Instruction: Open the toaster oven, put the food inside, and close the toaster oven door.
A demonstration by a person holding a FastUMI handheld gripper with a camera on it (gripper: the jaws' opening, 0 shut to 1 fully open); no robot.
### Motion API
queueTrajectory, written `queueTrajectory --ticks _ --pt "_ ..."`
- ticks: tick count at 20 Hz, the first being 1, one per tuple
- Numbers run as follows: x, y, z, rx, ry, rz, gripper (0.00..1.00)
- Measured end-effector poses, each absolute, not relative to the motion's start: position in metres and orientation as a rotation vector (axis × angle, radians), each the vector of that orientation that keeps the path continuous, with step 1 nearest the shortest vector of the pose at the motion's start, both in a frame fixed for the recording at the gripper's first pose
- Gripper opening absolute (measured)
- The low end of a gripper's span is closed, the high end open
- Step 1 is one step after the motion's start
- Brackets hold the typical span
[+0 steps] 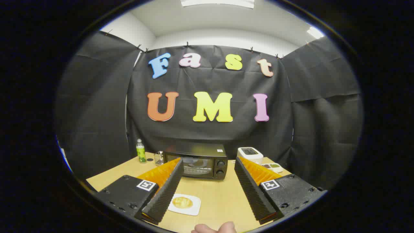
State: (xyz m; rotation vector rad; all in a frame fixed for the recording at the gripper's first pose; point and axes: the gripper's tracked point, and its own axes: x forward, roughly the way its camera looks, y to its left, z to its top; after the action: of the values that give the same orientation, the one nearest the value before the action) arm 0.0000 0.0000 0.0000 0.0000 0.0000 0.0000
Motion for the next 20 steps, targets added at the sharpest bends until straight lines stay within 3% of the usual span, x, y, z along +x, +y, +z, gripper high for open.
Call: queueTrajectory --ticks 20 --pt "0.0077 0.0053 -0.0012 -0.005 -0.004 -0.009 1.0"
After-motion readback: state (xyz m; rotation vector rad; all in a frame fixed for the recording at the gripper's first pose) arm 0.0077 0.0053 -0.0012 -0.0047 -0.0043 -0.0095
